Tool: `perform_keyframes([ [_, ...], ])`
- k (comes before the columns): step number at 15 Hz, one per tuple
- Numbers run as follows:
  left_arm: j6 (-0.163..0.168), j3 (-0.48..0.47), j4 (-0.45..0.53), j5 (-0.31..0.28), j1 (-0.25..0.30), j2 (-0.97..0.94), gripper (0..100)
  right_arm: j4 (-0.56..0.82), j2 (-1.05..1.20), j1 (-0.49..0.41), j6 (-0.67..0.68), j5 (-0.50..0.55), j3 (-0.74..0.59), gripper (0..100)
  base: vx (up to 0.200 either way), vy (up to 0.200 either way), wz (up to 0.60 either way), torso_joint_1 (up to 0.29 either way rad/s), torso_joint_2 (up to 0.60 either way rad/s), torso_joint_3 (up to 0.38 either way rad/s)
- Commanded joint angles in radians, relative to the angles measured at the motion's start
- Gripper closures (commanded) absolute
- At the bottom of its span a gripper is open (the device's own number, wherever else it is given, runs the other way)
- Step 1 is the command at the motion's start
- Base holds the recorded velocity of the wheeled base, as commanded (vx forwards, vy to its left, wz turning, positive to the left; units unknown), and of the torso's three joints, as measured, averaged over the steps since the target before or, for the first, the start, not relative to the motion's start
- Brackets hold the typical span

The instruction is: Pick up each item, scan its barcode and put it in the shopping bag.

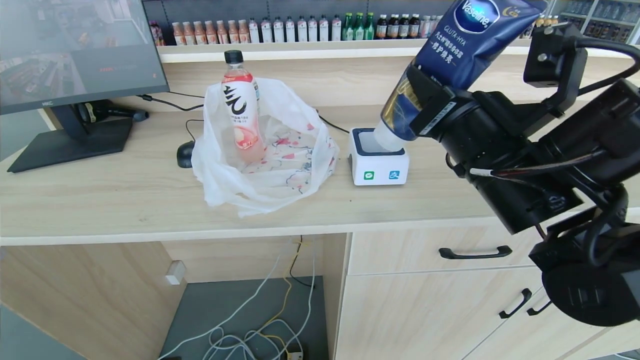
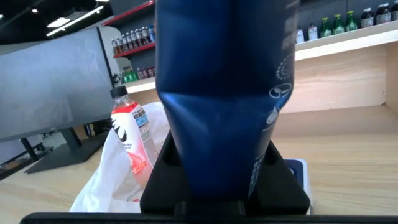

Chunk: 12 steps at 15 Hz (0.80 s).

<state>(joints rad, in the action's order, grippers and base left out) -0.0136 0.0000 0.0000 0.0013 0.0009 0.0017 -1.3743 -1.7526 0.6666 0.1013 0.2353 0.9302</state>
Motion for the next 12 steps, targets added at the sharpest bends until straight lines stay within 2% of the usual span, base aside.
perform_keyframes([
  [1,0.000,0.000,0.000,0.000,0.001,0.000,0,0.011,-0.044,0.001,0.025,0.006,0.042,100,0.000,0.000,0.00,0.000,0.00,0.000],
  [6,0.000,0.000,0.000,0.000,0.001,0.000,0,0.090,-0.111,-0.002,0.184,0.041,0.150,100,0.000,0.000,0.00,0.000,0.00,0.000],
  [8,0.000,0.000,0.000,0.000,0.001,0.000,0,0.159,-0.147,-0.002,0.264,0.048,0.256,100,0.000,0.000,0.00,0.000,0.00,0.000],
  [11,0.000,0.000,0.000,0.000,0.001,0.000,0,0.261,-0.170,-0.016,0.390,0.071,0.346,100,0.000,0.000,0.00,0.000,0.00,0.000],
  [12,0.000,0.000,0.000,0.000,0.001,0.000,0,0.313,-0.183,-0.033,0.465,0.076,0.391,100,0.000,0.000,0.00,0.000,0.00,0.000],
])
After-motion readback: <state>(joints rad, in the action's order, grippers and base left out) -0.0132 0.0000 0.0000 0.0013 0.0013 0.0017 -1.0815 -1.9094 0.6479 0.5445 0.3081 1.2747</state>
